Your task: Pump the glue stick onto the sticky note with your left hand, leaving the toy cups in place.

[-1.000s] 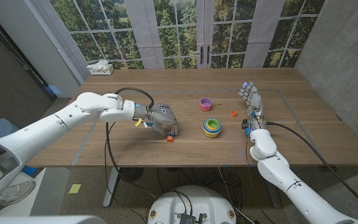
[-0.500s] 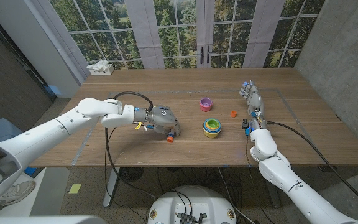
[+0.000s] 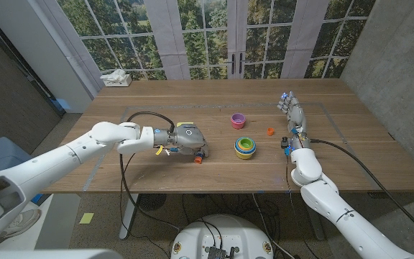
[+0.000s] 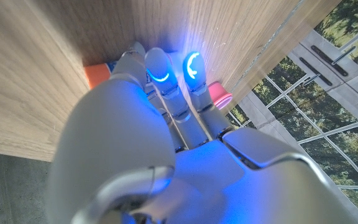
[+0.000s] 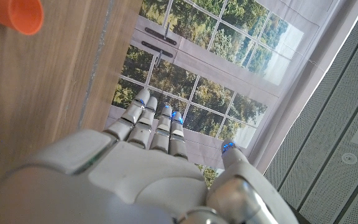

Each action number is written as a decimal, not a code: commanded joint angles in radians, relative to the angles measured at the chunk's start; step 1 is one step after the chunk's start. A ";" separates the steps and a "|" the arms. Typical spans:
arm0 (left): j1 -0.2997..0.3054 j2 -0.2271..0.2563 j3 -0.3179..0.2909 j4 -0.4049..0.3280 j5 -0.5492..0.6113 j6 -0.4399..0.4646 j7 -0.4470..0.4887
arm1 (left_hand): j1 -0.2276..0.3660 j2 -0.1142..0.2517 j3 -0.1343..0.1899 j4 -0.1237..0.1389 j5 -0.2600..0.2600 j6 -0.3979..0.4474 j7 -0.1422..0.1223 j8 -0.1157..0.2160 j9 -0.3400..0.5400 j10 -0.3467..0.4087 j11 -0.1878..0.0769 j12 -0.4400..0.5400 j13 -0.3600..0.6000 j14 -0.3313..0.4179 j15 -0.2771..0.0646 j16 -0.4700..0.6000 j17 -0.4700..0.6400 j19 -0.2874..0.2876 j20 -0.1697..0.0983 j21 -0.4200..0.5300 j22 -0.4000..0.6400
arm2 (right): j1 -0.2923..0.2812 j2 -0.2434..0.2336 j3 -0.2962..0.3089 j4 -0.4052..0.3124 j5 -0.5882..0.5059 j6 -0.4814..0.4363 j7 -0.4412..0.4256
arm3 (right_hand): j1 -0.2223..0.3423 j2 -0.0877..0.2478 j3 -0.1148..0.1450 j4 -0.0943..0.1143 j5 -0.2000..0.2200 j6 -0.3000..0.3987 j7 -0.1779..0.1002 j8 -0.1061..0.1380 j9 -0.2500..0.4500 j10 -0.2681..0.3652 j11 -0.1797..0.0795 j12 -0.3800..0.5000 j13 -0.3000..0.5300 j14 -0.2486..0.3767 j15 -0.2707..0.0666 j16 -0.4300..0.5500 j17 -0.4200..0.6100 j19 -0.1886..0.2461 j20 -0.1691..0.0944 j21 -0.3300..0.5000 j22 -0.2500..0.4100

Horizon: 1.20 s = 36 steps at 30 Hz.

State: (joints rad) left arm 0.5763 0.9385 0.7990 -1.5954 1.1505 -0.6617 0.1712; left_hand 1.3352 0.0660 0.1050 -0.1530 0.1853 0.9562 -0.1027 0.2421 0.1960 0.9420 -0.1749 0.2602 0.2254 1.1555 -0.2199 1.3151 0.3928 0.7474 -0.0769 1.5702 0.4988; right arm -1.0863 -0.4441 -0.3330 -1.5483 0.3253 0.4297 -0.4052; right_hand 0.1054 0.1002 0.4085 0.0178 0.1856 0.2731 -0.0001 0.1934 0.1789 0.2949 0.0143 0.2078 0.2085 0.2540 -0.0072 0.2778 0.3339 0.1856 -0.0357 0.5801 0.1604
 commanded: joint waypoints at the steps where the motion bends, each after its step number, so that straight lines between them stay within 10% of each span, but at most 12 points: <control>1: -0.002 -0.007 0.030 0.032 0.006 0.036 0.022 | -0.013 0.039 0.027 0.000 0.004 0.055 0.012 0.015 0.009 0.126 -0.036 0.036 0.054 -0.011 -0.002 -0.031 0.031 0.003 -0.134 0.007 0.058 | -0.003 -0.008 0.005 -0.016 -0.021 -0.013 -0.017 | -0.010 0.005 0.002 -0.007 0.000 0.011 0.000 0.003 0.004 0.007 0.000 0.008 0.004 0.005 0.003 0.009 0.000 0.010 0.004 -0.007 0.006; 8: -0.010 -0.016 0.040 0.036 -0.013 0.050 -0.024 | -0.021 0.047 0.061 -0.011 0.000 0.128 0.054 0.027 0.008 0.231 -0.033 0.066 0.049 0.032 -0.004 -0.104 0.024 0.003 -0.135 -0.001 0.118 | -0.010 -0.012 0.009 -0.022 -0.028 -0.016 -0.023 | -0.010 0.005 0.002 -0.008 0.000 0.012 0.000 0.003 0.004 0.007 -0.003 0.007 0.004 0.006 0.002 0.009 -0.001 0.013 0.002 -0.009 0.006; 23: 0.048 -0.029 -0.007 -0.016 -0.097 0.165 -0.033 | -0.018 0.063 0.101 -0.009 -0.003 0.096 0.059 0.027 0.047 0.225 -0.021 0.086 0.102 0.004 -0.007 -0.199 0.024 -0.037 -0.133 -0.013 0.121 | -0.015 -0.008 0.008 -0.020 -0.038 -0.013 -0.034 | -0.011 0.006 0.000 -0.011 -0.001 0.014 0.002 0.003 0.004 0.008 -0.002 0.006 0.004 0.007 0.002 0.009 -0.003 0.016 0.002 -0.017 0.006; 36: 0.160 -0.047 -0.088 -0.092 -0.191 0.368 0.011 | -0.053 0.071 0.184 0.001 0.031 0.015 0.060 0.173 0.262 0.202 -0.024 0.132 0.306 0.011 -0.007 -0.333 0.124 -0.083 -0.130 -0.009 0.133 | -0.015 -0.009 0.002 -0.022 -0.052 -0.006 -0.030 | -0.012 0.006 -0.001 -0.014 -0.001 0.015 0.000 0.003 0.004 0.007 -0.002 0.005 0.003 0.006 0.003 0.008 -0.005 0.019 0.002 -0.024 0.006</control>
State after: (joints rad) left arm 0.6480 0.9114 0.7871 -1.6186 1.0635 -0.4790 0.1409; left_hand 1.3227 0.1075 0.2273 -0.2031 0.2089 0.9526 -0.0664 0.3546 0.3546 0.9417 -0.1747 0.2624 0.2253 1.1613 -0.2213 0.9926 0.5038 0.6664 -0.0643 1.5606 0.6282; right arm -1.1001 -0.4521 -0.3256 -1.5679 0.2846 0.4159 -0.4362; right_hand 0.1002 0.1055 0.4044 0.0137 0.1856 0.2821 0.0015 0.1933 0.1788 0.2984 0.0106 0.2078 0.2086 0.2539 -0.0071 0.2815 0.3294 0.1983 -0.0341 0.5614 0.1656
